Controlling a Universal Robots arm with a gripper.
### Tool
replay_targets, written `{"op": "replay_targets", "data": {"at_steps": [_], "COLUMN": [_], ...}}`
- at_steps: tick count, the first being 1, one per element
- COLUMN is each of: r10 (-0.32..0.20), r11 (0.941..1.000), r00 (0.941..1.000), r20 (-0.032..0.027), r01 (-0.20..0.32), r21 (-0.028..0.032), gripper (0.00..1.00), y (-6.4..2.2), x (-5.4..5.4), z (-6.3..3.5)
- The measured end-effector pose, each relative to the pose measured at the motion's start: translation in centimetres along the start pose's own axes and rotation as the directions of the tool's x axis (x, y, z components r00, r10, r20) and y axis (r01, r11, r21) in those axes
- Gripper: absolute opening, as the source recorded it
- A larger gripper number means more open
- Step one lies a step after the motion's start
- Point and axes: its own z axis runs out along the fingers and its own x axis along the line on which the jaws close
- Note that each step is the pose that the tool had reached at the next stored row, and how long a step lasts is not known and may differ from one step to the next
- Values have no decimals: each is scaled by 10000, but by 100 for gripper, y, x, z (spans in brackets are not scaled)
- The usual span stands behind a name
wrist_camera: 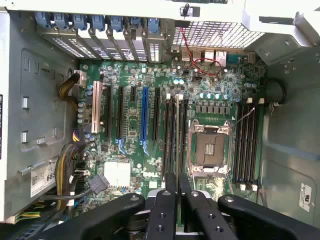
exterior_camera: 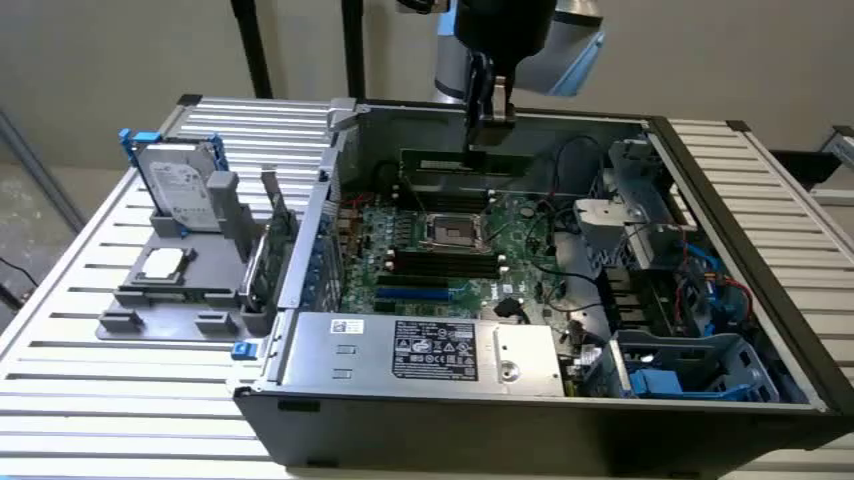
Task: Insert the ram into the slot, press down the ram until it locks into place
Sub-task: 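Insert the ram into the slot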
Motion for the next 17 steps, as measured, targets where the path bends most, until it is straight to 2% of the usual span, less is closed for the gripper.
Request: {"op": "replay_targets", "data": {"at_steps": [17], "r10": [0], "r11": [10000], "r00": [10000], "r20": [0], "r01": [0], "r21": [0], "gripper": [13], "y": [0], "x": [0], "z": [0]}}
